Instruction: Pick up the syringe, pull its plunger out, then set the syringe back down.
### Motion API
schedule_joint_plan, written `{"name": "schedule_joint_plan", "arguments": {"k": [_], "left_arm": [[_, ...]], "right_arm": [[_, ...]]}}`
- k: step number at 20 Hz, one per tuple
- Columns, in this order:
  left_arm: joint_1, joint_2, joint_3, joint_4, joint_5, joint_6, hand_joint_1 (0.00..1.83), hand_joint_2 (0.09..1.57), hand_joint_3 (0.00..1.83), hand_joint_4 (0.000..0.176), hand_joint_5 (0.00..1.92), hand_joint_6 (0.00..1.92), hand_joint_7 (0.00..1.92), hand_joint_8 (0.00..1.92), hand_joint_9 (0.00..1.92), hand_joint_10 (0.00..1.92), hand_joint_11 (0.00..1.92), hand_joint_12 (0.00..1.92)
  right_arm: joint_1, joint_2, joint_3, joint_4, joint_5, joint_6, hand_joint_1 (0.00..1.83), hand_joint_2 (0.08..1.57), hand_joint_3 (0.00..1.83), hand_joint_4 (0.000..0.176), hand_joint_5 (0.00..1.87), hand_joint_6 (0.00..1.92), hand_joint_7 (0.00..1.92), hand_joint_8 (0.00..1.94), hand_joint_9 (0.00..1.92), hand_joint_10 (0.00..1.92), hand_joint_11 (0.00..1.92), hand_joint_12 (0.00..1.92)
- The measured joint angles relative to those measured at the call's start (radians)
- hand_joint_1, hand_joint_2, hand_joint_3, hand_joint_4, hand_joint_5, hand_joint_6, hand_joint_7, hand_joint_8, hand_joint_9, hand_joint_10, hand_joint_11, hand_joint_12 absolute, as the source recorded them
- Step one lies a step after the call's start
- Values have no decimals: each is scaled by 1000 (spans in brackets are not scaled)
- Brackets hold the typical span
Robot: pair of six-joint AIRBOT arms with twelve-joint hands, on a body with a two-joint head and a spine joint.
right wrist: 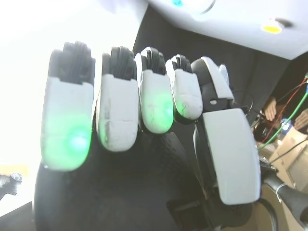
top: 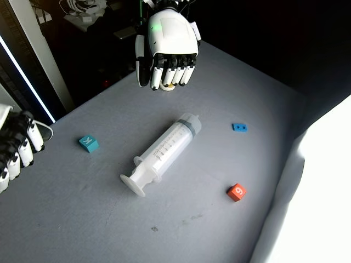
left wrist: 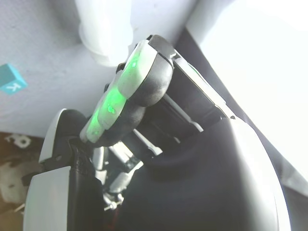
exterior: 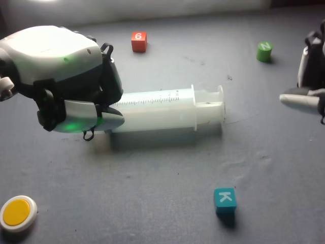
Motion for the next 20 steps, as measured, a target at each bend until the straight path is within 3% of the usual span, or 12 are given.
{"name": "schedule_joint_plan", "arguments": {"k": [2, 3, 11, 12, 13, 16, 18, 20], "left_arm": [[0, 0, 0, 1, 1, 0, 0, 1046, 160, 0, 32, 33, 27, 36, 12, 19, 0, 5], [0, 0, 2, 6, 5, 1, 0, 1109, 45, 0, 52, 5, 46, 5, 24, 5, 3, 1], [-4, 0, 5, 6, 14, 5, 0, 1127, 22, 0, 50, 8, 41, 7, 22, 7, 9, 4], [-5, 0, 6, -5, 24, 18, 79, 1117, 13, 0, 46, 5, 46, 8, 30, 9, 25, 12], [-11, 0, 6, -84, 41, 95, 344, 1055, 0, 0, 18, 5, 39, 4, 18, 6, 15, 8], [-21, -21, 6, -449, 27, 448, 964, 838, 0, 0, 0, 0, 1, 0, 0, 0, 2, 4], [-24, -61, 14, -644, -27, 614, 1099, 810, 0, 0, 0, 0, 0, 0, 0, 0, 12, 6], [-24, -103, 35, -713, -65, 674, 1183, 831, 0, 0, 0, 0, 0, 0, 0, 0, 1, 2]], "right_arm": [[1, 0, -4, 61, -6, -7, 176, 1068, 120, 0, 71, 57, 61, 58, 38, 58, 0, 66], [11, 0, -4, 66, -18, -24, 163, 1125, 23, 0, 77, 6, 67, 6, 48, 11, 0, 35], [72, -12, -6, 68, -23, -55, 164, 1131, 2, 0, 71, 5, 55, 4, 43, 2, 8, 17], [71, -12, -6, 72, -29, -55, 168, 1133, 3, 0, 72, 5, 54, 3, 38, 0, 4, 16], [71, -12, -6, 77, -30, -55, 165, 1130, 1, 0, 72, 4, 56, 4, 39, 1, 6, 18], [70, -12, -2, 116, -27, -42, 183, 1124, 0, 0, 74, 3, 64, 4, 43, 2, 14, 27], [68, -11, 6, 118, -18, 51, 192, 1124, 0, 0, 83, 5, 67, 4, 49, 3, 14, 31], [58, -7, 11, 118, -5, 87, 211, 1125, 0, 0, 86, 3, 70, 2, 55, 3, 11, 36]]}}
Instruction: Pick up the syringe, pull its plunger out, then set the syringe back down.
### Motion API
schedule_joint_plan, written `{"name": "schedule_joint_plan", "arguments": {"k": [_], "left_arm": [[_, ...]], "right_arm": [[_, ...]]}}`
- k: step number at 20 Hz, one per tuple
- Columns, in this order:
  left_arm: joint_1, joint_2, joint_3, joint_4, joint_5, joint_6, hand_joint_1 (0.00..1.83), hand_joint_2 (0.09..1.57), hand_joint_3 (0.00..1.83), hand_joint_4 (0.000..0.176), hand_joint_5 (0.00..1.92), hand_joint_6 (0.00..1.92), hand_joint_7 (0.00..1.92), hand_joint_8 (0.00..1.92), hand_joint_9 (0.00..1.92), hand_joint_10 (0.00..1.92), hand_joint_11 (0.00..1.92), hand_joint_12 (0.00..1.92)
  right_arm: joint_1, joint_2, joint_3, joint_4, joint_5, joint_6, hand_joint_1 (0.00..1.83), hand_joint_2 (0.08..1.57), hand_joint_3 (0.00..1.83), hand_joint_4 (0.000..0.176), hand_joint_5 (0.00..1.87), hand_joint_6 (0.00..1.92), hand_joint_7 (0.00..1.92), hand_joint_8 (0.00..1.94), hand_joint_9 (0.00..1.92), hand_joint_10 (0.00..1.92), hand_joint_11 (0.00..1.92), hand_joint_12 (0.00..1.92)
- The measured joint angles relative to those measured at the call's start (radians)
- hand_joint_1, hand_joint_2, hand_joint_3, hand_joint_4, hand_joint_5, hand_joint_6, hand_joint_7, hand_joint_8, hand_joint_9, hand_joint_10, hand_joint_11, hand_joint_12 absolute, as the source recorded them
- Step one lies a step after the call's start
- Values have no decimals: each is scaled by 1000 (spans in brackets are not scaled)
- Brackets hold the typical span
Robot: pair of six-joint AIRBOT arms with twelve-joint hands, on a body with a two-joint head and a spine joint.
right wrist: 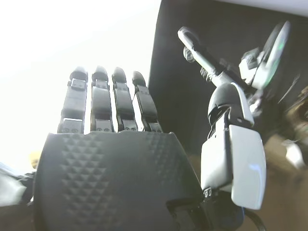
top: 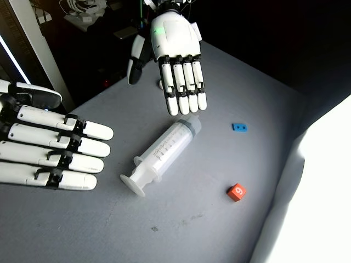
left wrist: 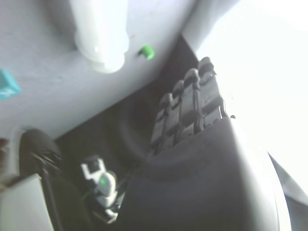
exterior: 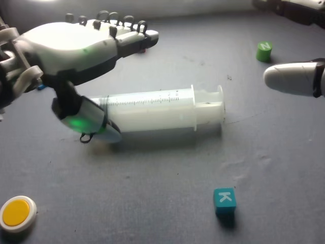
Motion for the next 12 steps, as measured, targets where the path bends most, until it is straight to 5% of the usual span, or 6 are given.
{"name": "schedule_joint_plan", "arguments": {"k": [5, 10, 12], "left_arm": [[9, -88, 47, -182, -51, 182, 1218, 869, 8, 0, 7, 3, 28, 9, 11, 4, 30, 20], [71, -150, 69, -255, -113, 206, 1185, 868, 0, 0, 35, 3, 63, 0, 49, 0, 0, 234], [73, -180, 90, -350, -140, 297, 1170, 882, 2, 0, 32, 2, 59, 0, 45, 0, 0, 229]], "right_arm": [[-55, -12, 1, 5, 43, 6, 208, 1129, 1, 0, 85, 0, 74, 1, 63, 2, 11, 54], [-124, -19, 2, 2, 95, 6, 213, 1125, 0, 0, 90, 2, 79, 2, 61, 1, 9, 76], [-124, -19, 2, 5, 116, 7, 241, 1119, 0, 0, 110, 1, 93, 1, 69, 1, 0, 143]]}}
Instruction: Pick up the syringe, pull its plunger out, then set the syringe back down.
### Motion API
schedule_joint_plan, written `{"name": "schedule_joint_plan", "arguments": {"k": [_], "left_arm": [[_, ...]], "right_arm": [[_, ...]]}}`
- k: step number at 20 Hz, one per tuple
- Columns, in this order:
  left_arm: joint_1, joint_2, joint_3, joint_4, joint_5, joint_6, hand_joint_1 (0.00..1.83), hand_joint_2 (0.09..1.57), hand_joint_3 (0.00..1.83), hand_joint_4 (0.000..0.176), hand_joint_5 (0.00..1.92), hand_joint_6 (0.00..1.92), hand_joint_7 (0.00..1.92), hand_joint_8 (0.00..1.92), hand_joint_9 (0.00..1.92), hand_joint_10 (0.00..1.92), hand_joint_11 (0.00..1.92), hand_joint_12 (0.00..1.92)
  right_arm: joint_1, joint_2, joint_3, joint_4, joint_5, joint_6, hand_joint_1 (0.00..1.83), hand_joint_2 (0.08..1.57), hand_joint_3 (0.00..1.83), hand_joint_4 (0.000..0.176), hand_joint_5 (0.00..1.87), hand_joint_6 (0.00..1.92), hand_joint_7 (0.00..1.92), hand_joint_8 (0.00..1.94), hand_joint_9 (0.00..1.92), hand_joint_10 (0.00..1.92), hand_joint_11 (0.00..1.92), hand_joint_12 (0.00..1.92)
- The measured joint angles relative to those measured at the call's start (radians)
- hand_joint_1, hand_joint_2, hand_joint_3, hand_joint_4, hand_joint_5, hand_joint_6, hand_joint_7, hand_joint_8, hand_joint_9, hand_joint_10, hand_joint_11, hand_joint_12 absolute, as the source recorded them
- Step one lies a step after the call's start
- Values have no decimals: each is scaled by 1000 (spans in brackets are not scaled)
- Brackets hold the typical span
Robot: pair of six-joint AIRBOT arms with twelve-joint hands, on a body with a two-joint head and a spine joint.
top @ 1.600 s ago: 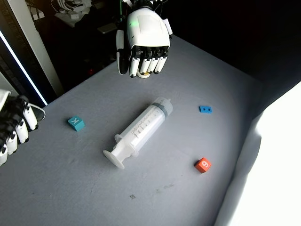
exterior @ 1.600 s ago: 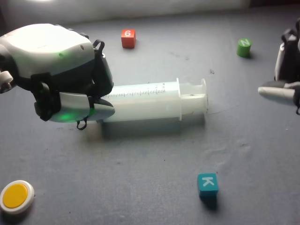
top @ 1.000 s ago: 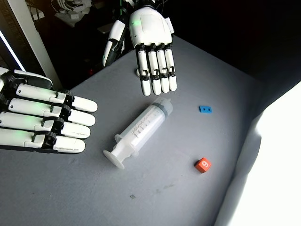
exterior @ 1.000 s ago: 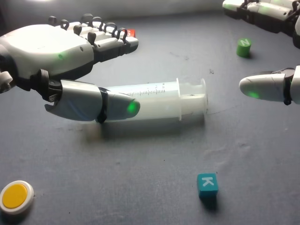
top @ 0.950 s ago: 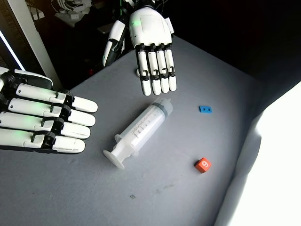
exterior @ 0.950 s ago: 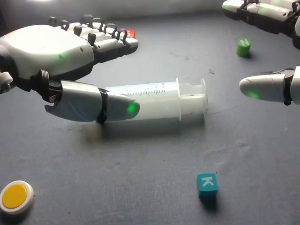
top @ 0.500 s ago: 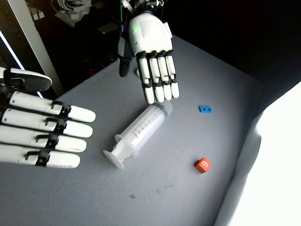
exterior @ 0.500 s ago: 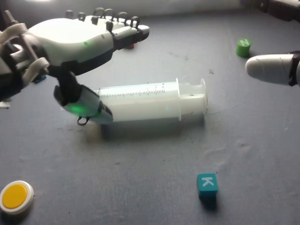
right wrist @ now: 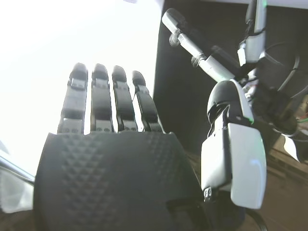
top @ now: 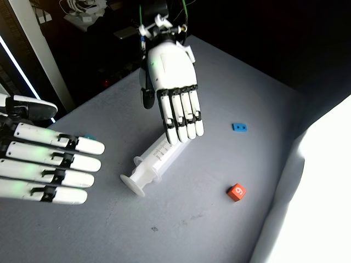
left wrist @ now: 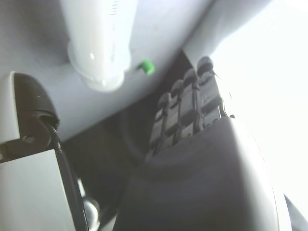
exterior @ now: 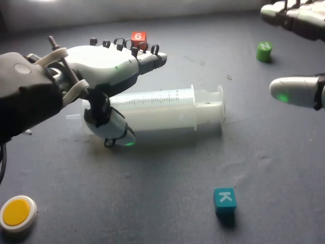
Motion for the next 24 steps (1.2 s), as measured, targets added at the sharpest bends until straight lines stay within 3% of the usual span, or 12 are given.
{"name": "schedule_joint_plan", "arguments": {"k": [1, 2, 4, 6, 7, 9, 10, 12, 13, 15, 16, 24], "left_arm": [[1, -13, 12, -35, -13, 27, 1155, 887, 4, 0, 35, 3, 63, 1, 48, 2, 0, 229], [2, -25, 24, -53, -23, 40, 1134, 884, 2, 0, 71, 5, 105, 3, 89, 6, 0, 350], [3, -53, 48, -87, -48, 72, 1171, 942, 18, 0, 57, 0, 49, 3, 47, 2, 0, 230], [5, -89, 70, -108, -78, 80, 1220, 927, 5, 0, 106, 8, 81, 5, 70, 5, 0, 312], [6, -101, 76, -108, -87, 80, 1154, 936, 7, 0, 69, 1, 78, 2, 62, 1, 0, 264], [20, -123, 90, -112, -104, 83, 1146, 916, 0, 0, 30, 2, 57, 4, 35, 2, 0, 160], [30, -131, 97, -113, -109, 84, 1174, 898, 0, 0, 38, 5, 64, 5, 45, 6, 0, 177], [47, -146, 108, -112, -120, 86, 1161, 883, 0, 0, 93, 5, 115, 3, 99, 6, 0, 404], [50, -148, 109, -111, -122, 88, 1167, 909, 5, 0, 71, 7, 100, 6, 80, 7, 0, 311], [67, -165, 115, -114, -138, 89, 1145, 901, 0, 0, 89, 8, 126, 7, 109, 10, 0, 360], [71, -174, 122, -118, -142, 91, 1130, 917, 5, 0, 61, 3, 102, 4, 94, 2, 0, 298], [92, -269, 197, -132, -203, 91, 1002, 925, 5, 0, 152, 12, 235, 18, 255, 30, 0, 621]], "right_arm": [[0, 0, 0, 2, 5, 0, 232, 1123, 1, 0, 100, 0, 83, 0, 60, 0, 0, 130], [-1, 0, 0, 2, 5, 0, 145, 1134, 3, 0, 80, 0, 77, 0, 68, 2, 0, 154], [-4, -3, 0, 0, 6, 0, 111, 1145, 4, 0, 66, 0, 68, 0, 54, 0, 0, 138], [-13, -5, 0, -1, 10, -1, 141, 1136, 0, 0, 101, 1, 106, 0, 90, 2, 0, 251], [-17, -5, 0, -2, 16, -2, 195, 1137, 0, 0, 100, 0, 118, 4, 104, 6, 0, 256], [-30, -5, 0, -1, 29, -5, 252, 1132, 0, 0, 88, 0, 86, 2, 71, 2, 0, 141], [-37, -5, 0, -1, 34, -7, 254, 1124, 0, 0, 101, 2, 93, 2, 74, 2, 0, 157], [-37, -5, 0, 2, 41, -9, 214, 1128, 1, 0, 98, 1, 97, 3, 77, 3, 0, 154], [-37, -5, 0, 2, 43, -9, 224, 1126, 0, 0, 105, 2, 108, 3, 93, 5, 0, 184], [-37, -5, 0, 0, 43, -9, 226, 1129, 1, 0, 93, 1, 94, 1, 75, 2, 0, 152], [-37, -5, 0, -2, 43, -9, 257, 1120, 0, 0, 124, 1, 116, 0, 96, 1, 0, 205], [-44, -5, 0, -2, 45, -11, 252, 1121, 0, 0, 131, 3, 117, 2, 90, 0, 0, 187]]}}
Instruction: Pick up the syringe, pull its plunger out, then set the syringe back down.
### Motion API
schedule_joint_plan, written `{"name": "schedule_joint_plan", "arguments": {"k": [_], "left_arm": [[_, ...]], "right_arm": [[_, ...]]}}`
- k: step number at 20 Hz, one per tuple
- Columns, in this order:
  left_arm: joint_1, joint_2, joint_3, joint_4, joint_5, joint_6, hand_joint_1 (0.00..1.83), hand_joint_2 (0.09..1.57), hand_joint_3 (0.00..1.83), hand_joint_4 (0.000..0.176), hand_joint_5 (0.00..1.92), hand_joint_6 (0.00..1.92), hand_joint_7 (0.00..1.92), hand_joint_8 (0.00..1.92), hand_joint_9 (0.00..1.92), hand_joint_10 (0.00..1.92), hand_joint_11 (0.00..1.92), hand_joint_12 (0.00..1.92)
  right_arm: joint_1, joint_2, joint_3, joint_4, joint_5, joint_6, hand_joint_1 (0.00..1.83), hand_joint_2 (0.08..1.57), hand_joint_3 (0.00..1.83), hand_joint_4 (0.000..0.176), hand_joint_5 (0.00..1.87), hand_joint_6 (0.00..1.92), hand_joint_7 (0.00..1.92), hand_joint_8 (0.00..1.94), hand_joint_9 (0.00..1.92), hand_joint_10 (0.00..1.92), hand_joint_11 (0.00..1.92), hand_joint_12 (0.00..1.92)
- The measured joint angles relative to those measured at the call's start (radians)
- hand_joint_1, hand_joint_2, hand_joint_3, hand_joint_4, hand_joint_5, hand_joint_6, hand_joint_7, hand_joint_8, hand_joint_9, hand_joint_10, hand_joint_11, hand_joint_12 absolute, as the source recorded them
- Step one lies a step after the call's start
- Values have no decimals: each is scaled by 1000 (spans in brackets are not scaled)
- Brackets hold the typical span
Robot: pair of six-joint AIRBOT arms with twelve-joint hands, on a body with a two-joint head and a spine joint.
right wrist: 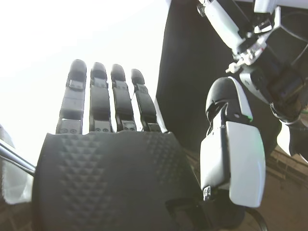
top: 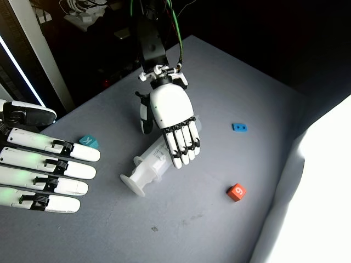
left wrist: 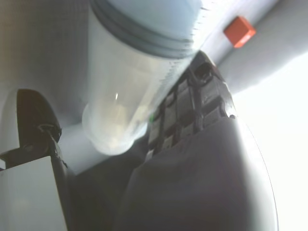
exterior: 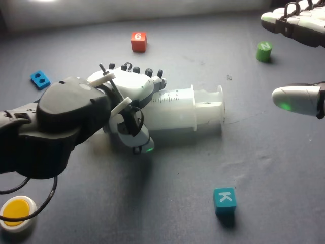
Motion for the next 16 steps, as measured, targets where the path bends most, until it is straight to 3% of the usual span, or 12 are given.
{"name": "schedule_joint_plan", "arguments": {"k": [3, 5, 8, 10, 11, 12, 14, 16], "left_arm": [[10, -26, 19, 1, -10, -1, 944, 1000, 9, 0, 231, 11, 356, 15, 383, 33, 0, 833], [18, -31, 24, 8, -21, -10, 971, 1058, 9, 0, 405, 30, 535, 31, 541, 57, 5, 1086], [30, -30, 24, 12, -38, -22, 988, 1168, 16, 0, 541, 42, 704, 59, 698, 113, 157, 1149], [35, -29, 23, 23, -44, -23, 1001, 1239, 2, 0, 663, 24, 757, 176, 634, 489, 250, 1247], [35, -29, 23, 25, -45, -23, 1135, 1262, 3, 0, 608, 1102, 798, 1179, 640, 748, 322, 1382], [35, -29, 21, 25, -51, -23, 1150, 1291, 3, 0, 582, 1323, 748, 1505, 598, 1038, 355, 1477], [35, -29, 13, 22, -54, -26, 1143, 1292, 0, 0, 635, 1357, 717, 1599, 649, 1360, 502, 1541], [36, -29, 13, 15, -55, -31, 1142, 1271, 0, 0, 706, 1315, 715, 1554, 657, 1370, 529, 1532]], "right_arm": [[0, 0, 0, 0, 0, -2, 242, 1117, 0, 0, 137, 3, 128, 5, 101, 3, 0, 223], [-3, 0, 0, 0, 2, -3, 253, 1112, 0, 0, 158, 6, 149, 7, 122, 7, 0, 267], [-4, 0, 0, 0, 3, -5, 207, 1121, 1, 0, 133, 0, 134, 0, 108, 1, 0, 236], [-4, 0, 0, 0, 5, -5, 223, 1119, 0, 0, 134, 0, 132, 1, 103, 1, 0, 216], [-4, -1, 0, 0, 5, -5, 224, 1113, 0, 0, 154, 4, 145, 3, 116, 3, 0, 253], [-4, -2, 0, 0, 5, -5, 225, 1113, 0, 0, 152, 1, 148, 3, 120, 4, 0, 263], [-4, -2, 0, 0, 5, -6, 224, 1119, 2, 0, 150, 0, 149, 2, 122, 3, 0, 268], [-5, -2, 0, 0, 5, -8, 233, 1116, 0, 0, 163, 5, 165, 7, 130, 5, 0, 274]]}}
